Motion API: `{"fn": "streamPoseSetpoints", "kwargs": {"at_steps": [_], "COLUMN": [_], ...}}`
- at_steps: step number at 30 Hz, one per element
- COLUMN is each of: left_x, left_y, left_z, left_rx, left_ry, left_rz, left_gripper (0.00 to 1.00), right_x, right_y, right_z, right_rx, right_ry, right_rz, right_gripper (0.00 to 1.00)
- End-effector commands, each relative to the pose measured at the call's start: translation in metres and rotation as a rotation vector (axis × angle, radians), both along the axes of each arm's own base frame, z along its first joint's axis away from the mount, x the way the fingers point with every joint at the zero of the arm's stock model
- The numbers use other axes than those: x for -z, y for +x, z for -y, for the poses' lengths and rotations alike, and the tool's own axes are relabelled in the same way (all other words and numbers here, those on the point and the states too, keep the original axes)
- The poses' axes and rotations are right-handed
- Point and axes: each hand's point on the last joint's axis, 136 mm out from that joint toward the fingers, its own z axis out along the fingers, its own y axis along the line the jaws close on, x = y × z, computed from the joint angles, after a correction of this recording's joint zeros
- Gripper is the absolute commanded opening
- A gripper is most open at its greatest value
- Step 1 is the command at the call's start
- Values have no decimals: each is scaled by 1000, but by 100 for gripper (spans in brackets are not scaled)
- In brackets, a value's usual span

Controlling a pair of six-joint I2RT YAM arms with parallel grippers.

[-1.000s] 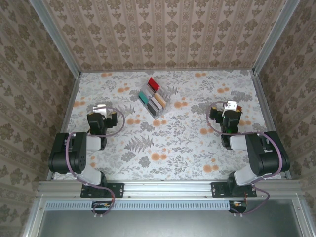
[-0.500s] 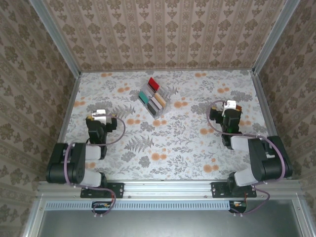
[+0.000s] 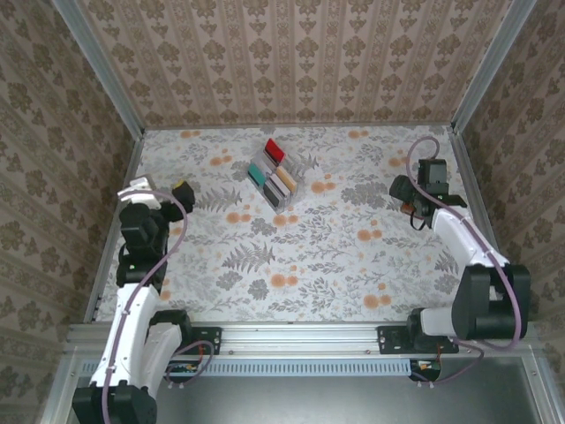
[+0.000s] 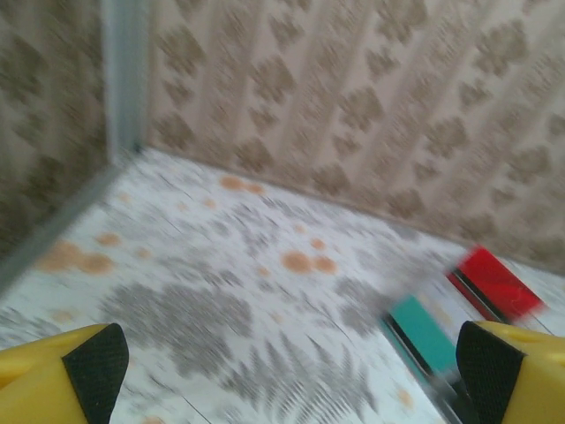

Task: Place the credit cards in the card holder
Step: Move the card holder to the center of the table.

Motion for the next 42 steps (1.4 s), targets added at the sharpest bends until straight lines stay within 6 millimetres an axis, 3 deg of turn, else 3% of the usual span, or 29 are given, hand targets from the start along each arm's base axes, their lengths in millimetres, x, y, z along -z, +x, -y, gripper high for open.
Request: {"fn": "streamPoseSetpoints", "kwargs": {"at_steps": [1, 5, 9, 13, 15, 19, 23, 28, 34, 39, 42], "left_x": [23, 29, 50, 63, 67, 68, 73, 77, 84, 95, 102], "left_y": [-15, -17, -18, -18, -15, -19, -18, -18, -14, -16, -23], "left_z": [48, 96, 139, 164, 166, 180, 188, 201, 205, 208, 213], "left_rx": [233, 414, 519, 558, 549, 586, 602, 631, 612, 611, 626], "left_ry": [-163, -173, -71, -25, -18, -26, -34, -23, -17, -6, -45], "left_rz": [-147, -202, -310, -362, -370, -361, -368, -388, -408, -453, -486], "left_gripper": [100, 100, 100, 100, 100, 100, 100, 100, 100, 100, 96], "right_x": [13, 25, 39, 58, 72, 89, 101, 110, 110, 107, 91], "right_y": [0, 13, 41, 42, 38, 35, 28, 11, -30, -80, -101], "right_z": [-19, 15, 27, 44, 54, 42, 22, -12, -85, -156, -201], "right_rx": [-29, 94, 86, 126, 150, 76, -8, -119, -322, -451, -538], "right_ry": [119, 65, 122, 119, 125, 177, 242, 292, 253, 289, 377], "right_rz": [-114, -171, -205, -319, -370, -416, -463, -530, -625, -623, -559], "right_gripper": [66, 65, 61, 61, 60, 58, 59, 52, 50, 49, 49]}}
